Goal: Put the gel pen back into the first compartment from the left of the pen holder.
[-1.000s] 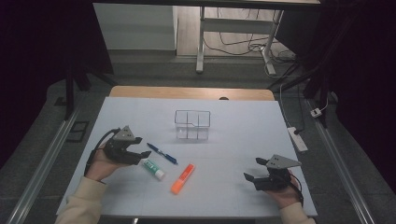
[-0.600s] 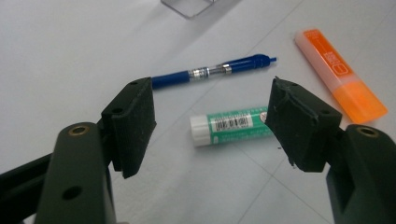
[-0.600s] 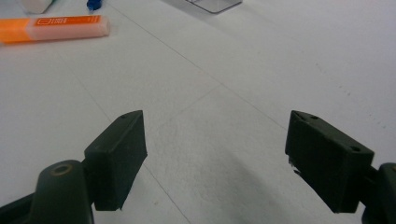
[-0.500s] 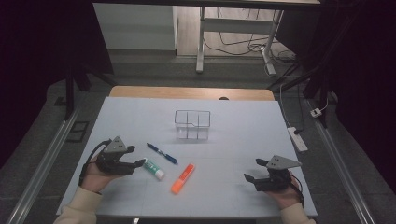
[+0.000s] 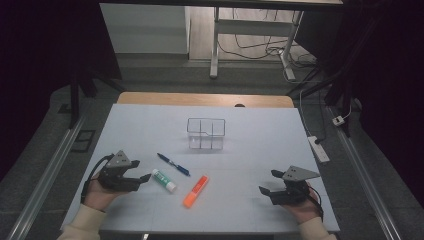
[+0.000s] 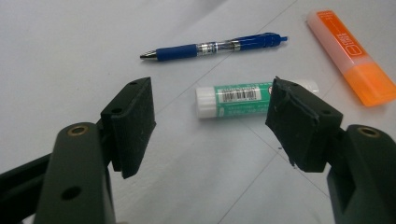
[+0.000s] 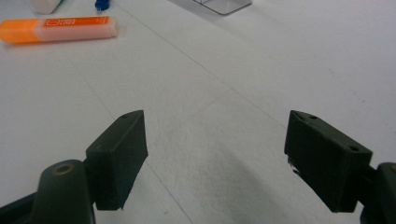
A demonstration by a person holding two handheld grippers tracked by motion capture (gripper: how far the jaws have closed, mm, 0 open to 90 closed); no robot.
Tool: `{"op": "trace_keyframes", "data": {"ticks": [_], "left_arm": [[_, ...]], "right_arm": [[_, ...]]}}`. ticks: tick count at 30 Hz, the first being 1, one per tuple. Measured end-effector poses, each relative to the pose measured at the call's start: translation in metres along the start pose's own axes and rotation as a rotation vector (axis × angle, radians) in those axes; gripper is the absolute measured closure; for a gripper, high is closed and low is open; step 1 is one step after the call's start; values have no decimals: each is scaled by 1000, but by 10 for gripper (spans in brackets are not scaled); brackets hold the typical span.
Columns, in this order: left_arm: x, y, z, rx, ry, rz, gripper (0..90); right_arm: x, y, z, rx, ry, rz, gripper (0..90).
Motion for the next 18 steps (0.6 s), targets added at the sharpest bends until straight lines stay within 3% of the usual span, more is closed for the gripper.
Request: {"op": "trace_keyframes", "data": {"ticks": [18], "left_arm": [[9, -19, -13, 41, 29, -14, 307]], "right_arm": [[-12, 23, 19, 16, 55, -18, 229]]}}
Point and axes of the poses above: each handheld gripper's, and its own axes: x roughly backward along the jaws, y roughly out of its top, z roughly to its left, the point moved 2 cm from there along -x, roughly forward along the jaws, and after that the axes turned 13 degrees about -x, right-handed, at the moved point
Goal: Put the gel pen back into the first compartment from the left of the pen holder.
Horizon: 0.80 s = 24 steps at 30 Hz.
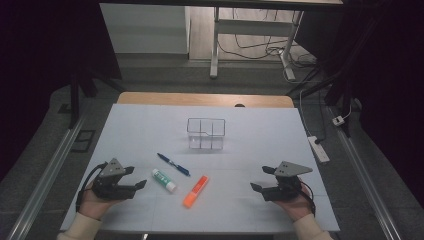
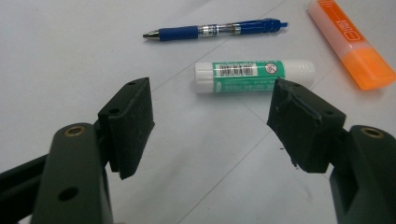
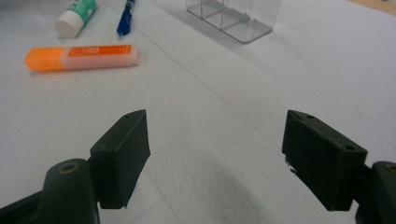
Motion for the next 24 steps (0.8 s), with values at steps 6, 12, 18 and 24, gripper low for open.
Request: {"op": "trace_keyframes", "data": {"ticks": [6, 12, 18, 24], "left_arm": [[-2, -2, -1, 5, 1, 0, 301], [-3, -4, -3, 8, 10, -1, 288], [-5, -6, -6, 5, 7, 4, 273], [-6, -7, -6, 8, 9, 9, 265]], "right_arm": [[-12, 12, 11, 32, 13, 8, 234], [-28, 25, 20, 31, 16, 31, 232], [-49, 42, 34, 48, 57, 27, 234], [-71, 54, 46, 59, 78, 56, 246]]}}
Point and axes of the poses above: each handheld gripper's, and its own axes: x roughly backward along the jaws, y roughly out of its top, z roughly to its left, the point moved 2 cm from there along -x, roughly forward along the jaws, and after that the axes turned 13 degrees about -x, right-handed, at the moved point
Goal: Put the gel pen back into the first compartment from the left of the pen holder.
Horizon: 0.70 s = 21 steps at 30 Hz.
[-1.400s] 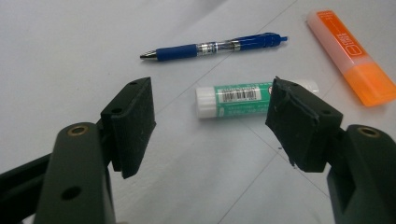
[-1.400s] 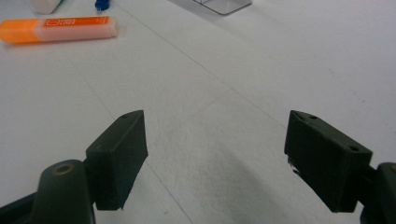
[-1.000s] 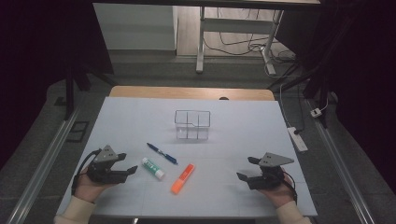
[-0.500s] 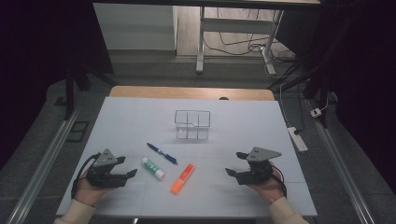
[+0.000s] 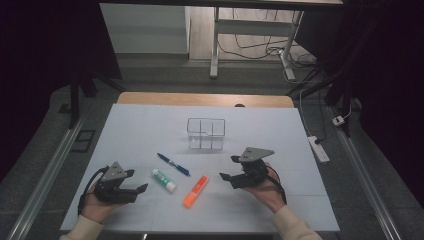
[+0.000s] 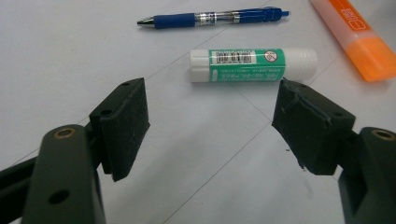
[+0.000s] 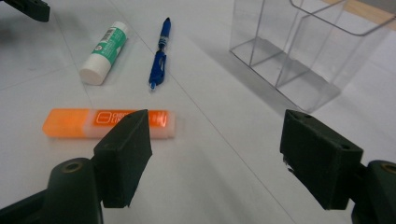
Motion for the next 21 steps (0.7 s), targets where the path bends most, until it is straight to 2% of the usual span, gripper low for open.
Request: {"op": "trace_keyframes", "data": {"ticks": [7, 9, 14, 21], "left_arm": [[-3, -2, 0, -1, 3, 16, 258], [-3, -1, -1, -1, 3, 14, 257], [-4, -1, 0, 4, 5, 16, 253], [-4, 0, 0, -2, 9, 13, 252]], "right_arm": [[-15, 9, 4, -13, 17, 14, 259], [-18, 11, 6, -28, 35, 11, 260], [-23, 20, 14, -11, 39, 18, 261], [-43, 36, 19, -42, 61, 18, 266]]}}
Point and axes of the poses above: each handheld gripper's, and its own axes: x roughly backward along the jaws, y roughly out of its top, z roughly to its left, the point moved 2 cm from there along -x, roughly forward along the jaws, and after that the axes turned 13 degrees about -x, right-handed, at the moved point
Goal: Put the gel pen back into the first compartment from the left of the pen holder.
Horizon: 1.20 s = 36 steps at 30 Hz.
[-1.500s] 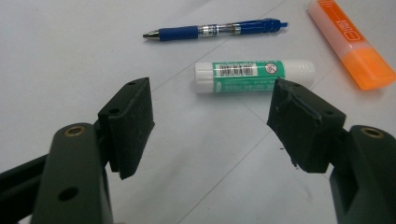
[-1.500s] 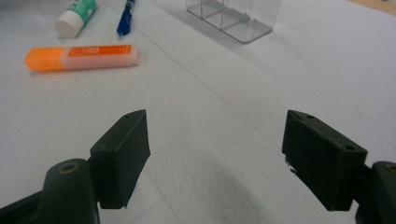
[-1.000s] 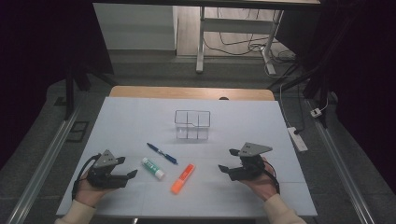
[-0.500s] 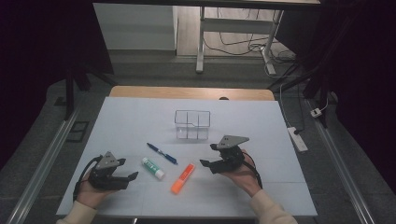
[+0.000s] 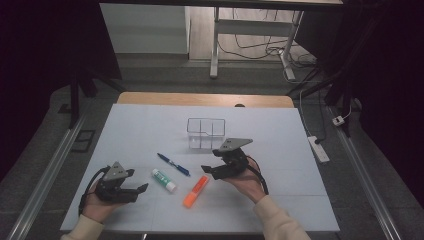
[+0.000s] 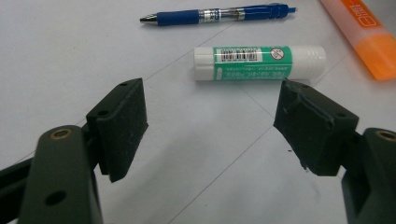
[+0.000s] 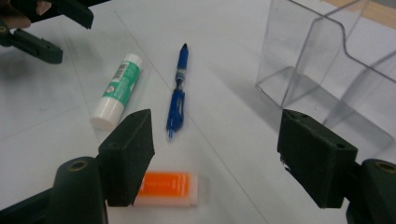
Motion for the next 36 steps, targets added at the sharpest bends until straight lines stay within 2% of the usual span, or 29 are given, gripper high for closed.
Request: {"op": "trace_keyframes", "data": {"ticks": [6, 12, 16, 23, 36], "left_arm": [[-2, -1, -1, -2, -8, 3, 252], [-2, -1, 0, 2, -7, 4, 252], [-3, -2, 1, 4, -8, 6, 252], [-3, -2, 0, 2, -9, 10, 252], [-4, -3, 0, 2, -10, 13, 252]], "right_arm": [[-17, 8, 7, 16, -11, 25, 269], [-36, 14, 11, 16, 1, 51, 277], [-43, 15, 12, 10, 8, 57, 287], [-51, 19, 19, 29, 2, 86, 305], [-74, 29, 31, 32, 26, 125, 334]]}}
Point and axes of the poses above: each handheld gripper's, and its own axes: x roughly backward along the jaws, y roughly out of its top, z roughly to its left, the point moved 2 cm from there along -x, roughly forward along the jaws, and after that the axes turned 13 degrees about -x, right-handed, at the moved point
